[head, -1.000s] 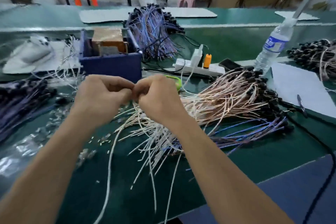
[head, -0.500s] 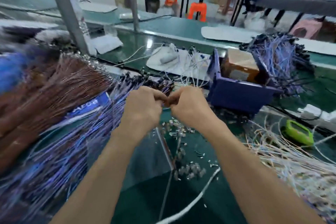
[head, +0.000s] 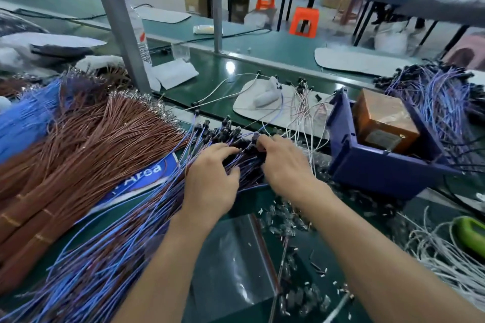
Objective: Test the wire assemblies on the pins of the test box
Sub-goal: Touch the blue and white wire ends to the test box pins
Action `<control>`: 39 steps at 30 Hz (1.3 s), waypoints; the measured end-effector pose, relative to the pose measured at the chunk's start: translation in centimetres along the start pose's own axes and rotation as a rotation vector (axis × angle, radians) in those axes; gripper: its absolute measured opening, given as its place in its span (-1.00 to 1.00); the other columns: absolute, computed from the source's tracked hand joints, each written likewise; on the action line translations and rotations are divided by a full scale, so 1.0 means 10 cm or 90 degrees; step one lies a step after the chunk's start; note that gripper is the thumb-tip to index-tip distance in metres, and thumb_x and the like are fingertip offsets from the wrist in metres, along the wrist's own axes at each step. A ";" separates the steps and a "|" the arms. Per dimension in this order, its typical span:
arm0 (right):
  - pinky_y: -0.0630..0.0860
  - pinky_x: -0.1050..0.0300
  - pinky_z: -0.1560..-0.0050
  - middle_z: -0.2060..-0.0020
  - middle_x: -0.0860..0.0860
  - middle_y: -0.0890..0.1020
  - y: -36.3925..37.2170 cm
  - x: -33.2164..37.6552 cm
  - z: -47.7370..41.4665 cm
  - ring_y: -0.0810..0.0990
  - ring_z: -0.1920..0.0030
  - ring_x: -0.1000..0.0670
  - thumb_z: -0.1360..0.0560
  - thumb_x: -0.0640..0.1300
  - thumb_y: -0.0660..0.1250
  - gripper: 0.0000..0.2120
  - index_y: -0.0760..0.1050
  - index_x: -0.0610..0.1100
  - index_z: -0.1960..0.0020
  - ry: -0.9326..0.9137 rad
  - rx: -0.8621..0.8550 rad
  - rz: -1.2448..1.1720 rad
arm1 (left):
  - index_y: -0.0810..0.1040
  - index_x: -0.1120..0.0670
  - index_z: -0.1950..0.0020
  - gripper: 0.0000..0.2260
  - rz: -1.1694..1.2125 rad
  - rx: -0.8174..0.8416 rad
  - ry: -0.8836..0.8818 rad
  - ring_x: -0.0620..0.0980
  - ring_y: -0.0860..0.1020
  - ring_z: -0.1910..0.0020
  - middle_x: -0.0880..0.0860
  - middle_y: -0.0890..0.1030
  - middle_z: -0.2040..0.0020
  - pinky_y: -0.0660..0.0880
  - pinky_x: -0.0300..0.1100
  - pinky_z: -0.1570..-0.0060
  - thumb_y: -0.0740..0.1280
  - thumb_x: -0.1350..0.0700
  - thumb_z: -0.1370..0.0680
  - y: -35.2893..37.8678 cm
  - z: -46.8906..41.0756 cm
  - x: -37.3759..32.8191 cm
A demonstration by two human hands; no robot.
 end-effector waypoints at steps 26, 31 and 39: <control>0.45 0.25 0.43 0.31 -0.12 0.64 -1.20 -0.82 1.14 0.51 0.40 0.01 -0.34 -0.12 0.54 -0.85 0.71 -0.12 0.11 0.196 -0.202 -0.904 | 0.78 0.01 0.11 -0.85 0.518 0.293 -0.162 -0.09 0.50 0.45 0.17 0.66 0.37 0.42 -0.34 0.45 0.61 0.19 -0.36 -0.19 0.11 -0.20; 0.48 0.29 0.32 0.32 0.01 0.54 -1.24 -1.27 1.55 0.49 0.36 0.10 -0.17 -0.19 0.66 -0.68 0.71 -0.12 0.10 0.216 -0.353 -1.239 | 0.74 -0.25 0.24 -0.87 0.135 0.189 -0.179 -0.14 0.61 0.33 -0.12 0.70 0.34 0.49 -0.25 0.33 0.54 -0.03 -0.48 -0.22 0.07 -0.25; 0.61 0.01 -0.06 -0.07 -0.03 0.69 -1.29 -1.75 1.91 0.69 0.01 0.03 -0.63 -0.02 0.27 -0.79 0.65 -0.04 0.03 0.233 -0.427 -1.338 | 0.70 -0.39 0.19 -0.81 0.161 0.288 -0.090 -0.18 0.67 0.28 -0.19 0.71 0.29 0.64 -0.16 0.19 0.53 -0.05 -0.49 0.21 0.28 -0.77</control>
Point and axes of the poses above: each hand's wrist, its own z-axis away from the middle knuckle, its own y-axis out of the palm, x = y × z, the point moved 6 cm from there along -z, towards the middle knuckle
